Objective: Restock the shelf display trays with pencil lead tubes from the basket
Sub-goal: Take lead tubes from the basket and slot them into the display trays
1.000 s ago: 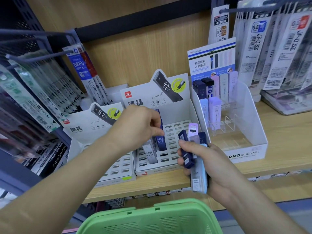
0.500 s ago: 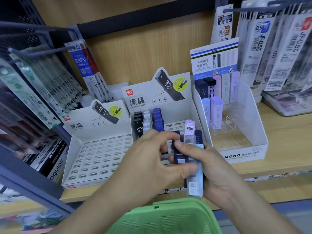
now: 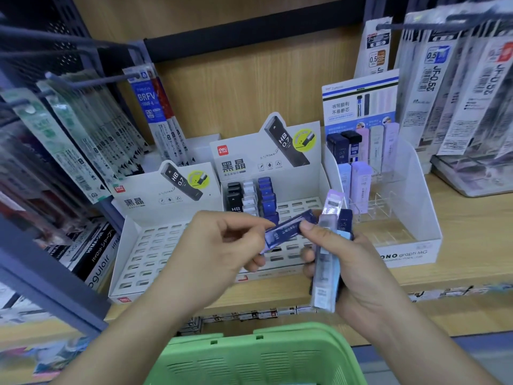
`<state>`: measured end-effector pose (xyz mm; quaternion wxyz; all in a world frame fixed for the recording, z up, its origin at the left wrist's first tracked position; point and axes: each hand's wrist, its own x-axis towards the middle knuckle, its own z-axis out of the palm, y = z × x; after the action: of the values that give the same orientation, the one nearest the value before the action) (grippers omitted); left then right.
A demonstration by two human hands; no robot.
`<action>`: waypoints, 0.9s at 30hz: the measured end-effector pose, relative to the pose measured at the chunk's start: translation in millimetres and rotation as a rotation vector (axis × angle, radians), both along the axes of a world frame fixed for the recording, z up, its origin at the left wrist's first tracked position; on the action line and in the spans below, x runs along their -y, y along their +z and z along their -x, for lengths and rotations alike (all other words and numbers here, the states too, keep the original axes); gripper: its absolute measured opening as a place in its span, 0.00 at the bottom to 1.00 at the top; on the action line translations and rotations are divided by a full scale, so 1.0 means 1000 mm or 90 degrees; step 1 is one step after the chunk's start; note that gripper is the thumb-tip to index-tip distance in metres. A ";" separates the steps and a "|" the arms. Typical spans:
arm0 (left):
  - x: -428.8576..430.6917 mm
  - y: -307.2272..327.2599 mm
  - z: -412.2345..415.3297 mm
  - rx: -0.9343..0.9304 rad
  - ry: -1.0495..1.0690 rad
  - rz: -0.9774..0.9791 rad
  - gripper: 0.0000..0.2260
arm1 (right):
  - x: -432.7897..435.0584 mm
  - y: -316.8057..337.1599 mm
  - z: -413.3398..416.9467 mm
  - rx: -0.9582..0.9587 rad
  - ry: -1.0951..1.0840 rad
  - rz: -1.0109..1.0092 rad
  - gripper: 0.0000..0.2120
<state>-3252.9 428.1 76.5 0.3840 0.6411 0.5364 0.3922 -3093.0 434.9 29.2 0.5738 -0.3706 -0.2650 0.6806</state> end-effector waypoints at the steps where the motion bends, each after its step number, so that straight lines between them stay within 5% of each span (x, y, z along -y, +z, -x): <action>1: -0.001 0.001 0.002 0.009 -0.004 0.020 0.12 | -0.001 0.000 -0.001 -0.007 -0.015 0.001 0.16; 6: -0.005 0.010 0.012 0.179 -0.005 0.059 0.09 | -0.001 -0.002 0.000 -0.019 -0.020 0.001 0.17; 19: -0.012 0.021 0.038 0.136 0.114 -0.106 0.10 | 0.018 0.003 0.021 0.112 0.191 0.008 0.16; 23: -0.029 0.028 0.076 0.043 0.208 -0.210 0.12 | 0.024 0.006 0.027 0.020 0.243 0.067 0.20; 27: -0.053 -0.002 0.091 -0.110 0.254 -0.188 0.15 | 0.030 0.005 0.037 0.004 0.306 0.079 0.19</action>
<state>-3344.1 480.7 74.8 0.1540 0.6027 0.6201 0.4781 -3129.8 405.2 33.7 0.3707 -0.3332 -0.3050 0.8115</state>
